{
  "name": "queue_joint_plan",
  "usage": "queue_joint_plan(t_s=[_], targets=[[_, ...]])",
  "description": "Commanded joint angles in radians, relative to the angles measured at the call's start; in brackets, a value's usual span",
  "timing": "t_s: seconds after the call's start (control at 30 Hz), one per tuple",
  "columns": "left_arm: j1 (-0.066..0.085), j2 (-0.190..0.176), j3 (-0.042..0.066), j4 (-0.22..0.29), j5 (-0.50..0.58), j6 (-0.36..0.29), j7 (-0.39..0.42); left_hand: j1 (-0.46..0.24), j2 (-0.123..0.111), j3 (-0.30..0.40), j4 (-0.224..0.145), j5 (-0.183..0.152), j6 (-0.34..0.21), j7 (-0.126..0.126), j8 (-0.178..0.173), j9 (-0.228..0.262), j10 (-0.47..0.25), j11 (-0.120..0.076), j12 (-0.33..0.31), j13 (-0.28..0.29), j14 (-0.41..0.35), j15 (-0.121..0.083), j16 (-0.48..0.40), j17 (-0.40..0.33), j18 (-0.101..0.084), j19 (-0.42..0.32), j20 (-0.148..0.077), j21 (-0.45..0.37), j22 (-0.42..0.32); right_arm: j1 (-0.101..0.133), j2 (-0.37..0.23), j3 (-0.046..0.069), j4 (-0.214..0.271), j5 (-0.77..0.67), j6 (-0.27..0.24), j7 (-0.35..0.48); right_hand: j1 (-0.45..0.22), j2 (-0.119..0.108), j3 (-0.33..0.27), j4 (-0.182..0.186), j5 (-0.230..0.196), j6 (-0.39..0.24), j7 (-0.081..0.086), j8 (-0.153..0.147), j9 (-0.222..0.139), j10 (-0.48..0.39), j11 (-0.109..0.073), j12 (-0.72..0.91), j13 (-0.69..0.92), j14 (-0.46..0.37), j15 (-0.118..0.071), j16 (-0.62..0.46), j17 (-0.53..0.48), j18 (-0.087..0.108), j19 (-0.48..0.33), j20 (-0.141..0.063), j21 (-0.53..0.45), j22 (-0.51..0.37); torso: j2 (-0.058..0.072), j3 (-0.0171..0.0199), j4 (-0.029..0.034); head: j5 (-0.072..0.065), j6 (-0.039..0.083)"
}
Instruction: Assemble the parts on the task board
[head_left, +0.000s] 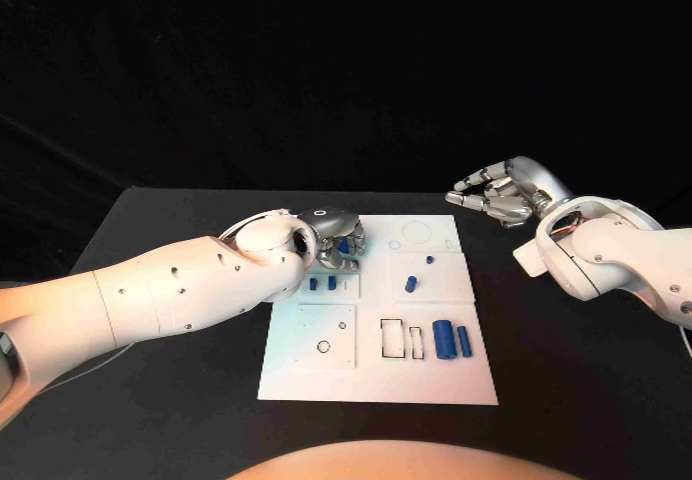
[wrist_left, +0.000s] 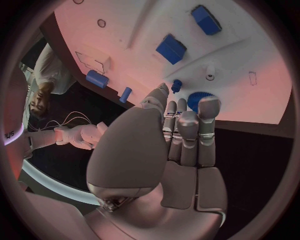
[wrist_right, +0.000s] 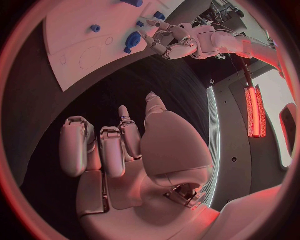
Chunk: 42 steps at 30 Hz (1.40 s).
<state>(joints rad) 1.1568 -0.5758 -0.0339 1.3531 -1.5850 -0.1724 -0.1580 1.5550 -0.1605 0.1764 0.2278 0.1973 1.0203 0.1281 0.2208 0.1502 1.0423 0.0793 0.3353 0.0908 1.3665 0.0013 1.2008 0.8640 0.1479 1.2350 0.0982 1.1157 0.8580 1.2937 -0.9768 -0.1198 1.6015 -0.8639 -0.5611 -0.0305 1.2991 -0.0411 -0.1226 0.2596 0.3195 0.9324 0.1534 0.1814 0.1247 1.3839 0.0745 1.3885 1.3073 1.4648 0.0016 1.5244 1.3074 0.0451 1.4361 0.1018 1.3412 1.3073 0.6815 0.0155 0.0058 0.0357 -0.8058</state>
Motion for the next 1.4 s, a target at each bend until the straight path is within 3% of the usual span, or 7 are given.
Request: queue_joint_plan(t_s=[0.03, 0.5, 1.4], targets=[[0.0, 0.006, 0.001, -0.004, -0.017, 0.041, -0.008, 0.009, -0.002, 0.013, 0.002, 0.005, 0.014, 0.0, -0.012, -0.006, 0.018, -0.001, -0.019, -0.008, 0.007, 0.0, 0.009, 0.004, -0.008, 0.006, -0.001, 0.009, 0.01, -0.001, 0.001, 0.0, 0.002, -0.003, 0.007, 0.008, -0.002, 0.008, -0.005, 0.001, 0.005, -0.002, -0.003, 0.006, -0.001, -0.004, -0.006, -0.002, 0.04, 0.077, -0.007, -0.005, 0.141, 0.019, -0.008, -0.002, -0.006, 0.052, 0.0, -0.0003, 0.0003, 0.0, 0.0], [-0.008, 0.023, 0.001, -0.026, -0.017, 0.037, -0.007, 0.021, 0.0, 0.058, 0.0, 0.006, 0.035, 0.002, -0.044, -0.021, 0.056, -0.002, -0.069, -0.023, 0.02, -0.001, 0.037, 0.024, -0.014, 0.018, -0.002, 0.039, 0.048, -0.001, 0.004, 0.0, 0.002, -0.003, 0.009, 0.009, -0.001, 0.008, -0.006, 0.002, 0.005, -0.002, -0.003, 0.006, -0.001, -0.004, -0.006, -0.002, 0.04, 0.077, -0.007, -0.005, 0.142, 0.019, -0.008, -0.002, -0.006, 0.053, 0.0, 0.0002, 0.0001, -0.004, 0.0], [-0.011, 0.035, 0.001, -0.049, 0.002, 0.09, -0.011, 0.02, 0.005, 0.141, -0.018, 0.005, 0.078, 0.0, -0.077, -0.034, 0.126, -0.01, -0.134, -0.021, 0.04, -0.009, 0.071, 0.049, -0.023, 0.041, -0.005, 0.086, 0.107, -0.001, 0.005, 0.0, 0.005, -0.003, 0.009, 0.008, -0.001, 0.009, -0.006, 0.002, 0.006, -0.002, -0.003, 0.007, -0.001, -0.003, -0.006, -0.001, 0.042, 0.077, -0.007, -0.004, 0.143, 0.019, -0.008, -0.002, -0.006, 0.052, -0.001, -0.0001, 0.0009, -0.006, -0.004]])
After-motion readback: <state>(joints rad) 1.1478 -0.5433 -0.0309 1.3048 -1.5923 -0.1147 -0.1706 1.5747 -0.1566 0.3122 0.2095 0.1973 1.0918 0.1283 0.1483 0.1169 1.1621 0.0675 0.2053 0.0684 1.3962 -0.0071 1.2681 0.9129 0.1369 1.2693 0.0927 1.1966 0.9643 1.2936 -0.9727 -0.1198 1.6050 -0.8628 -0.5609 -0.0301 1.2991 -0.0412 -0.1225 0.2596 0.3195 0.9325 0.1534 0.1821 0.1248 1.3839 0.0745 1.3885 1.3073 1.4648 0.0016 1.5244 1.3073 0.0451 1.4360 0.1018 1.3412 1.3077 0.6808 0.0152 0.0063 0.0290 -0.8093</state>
